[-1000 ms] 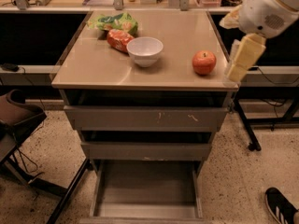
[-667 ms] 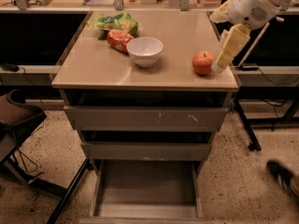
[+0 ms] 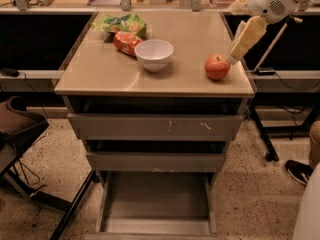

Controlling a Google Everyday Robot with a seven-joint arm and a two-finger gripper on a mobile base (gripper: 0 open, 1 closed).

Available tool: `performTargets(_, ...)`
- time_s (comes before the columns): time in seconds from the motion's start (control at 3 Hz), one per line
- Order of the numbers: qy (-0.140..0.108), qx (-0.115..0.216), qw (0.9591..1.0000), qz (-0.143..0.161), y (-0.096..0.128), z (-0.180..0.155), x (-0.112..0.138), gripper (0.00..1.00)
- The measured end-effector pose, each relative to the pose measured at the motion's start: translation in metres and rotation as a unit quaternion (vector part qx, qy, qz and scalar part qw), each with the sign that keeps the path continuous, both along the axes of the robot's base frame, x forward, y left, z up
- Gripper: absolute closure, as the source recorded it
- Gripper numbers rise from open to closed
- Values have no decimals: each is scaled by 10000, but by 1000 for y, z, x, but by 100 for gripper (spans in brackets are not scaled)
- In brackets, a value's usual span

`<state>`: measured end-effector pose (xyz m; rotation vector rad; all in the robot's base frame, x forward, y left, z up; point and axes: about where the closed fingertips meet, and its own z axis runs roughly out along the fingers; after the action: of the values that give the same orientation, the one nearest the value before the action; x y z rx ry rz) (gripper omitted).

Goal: Place apple into bottom drawer

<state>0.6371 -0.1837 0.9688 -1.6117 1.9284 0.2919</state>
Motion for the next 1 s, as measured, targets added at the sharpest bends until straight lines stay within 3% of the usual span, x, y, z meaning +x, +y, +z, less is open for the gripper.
performTargets(0.33,101,342,9993,-55,-6,-18,10,0)
performTargets(0.67,313,995,9942,-250,-19,-58,38,0)
performTargets(1.0,661,1600,9840,-415,-25,-113,70,0)
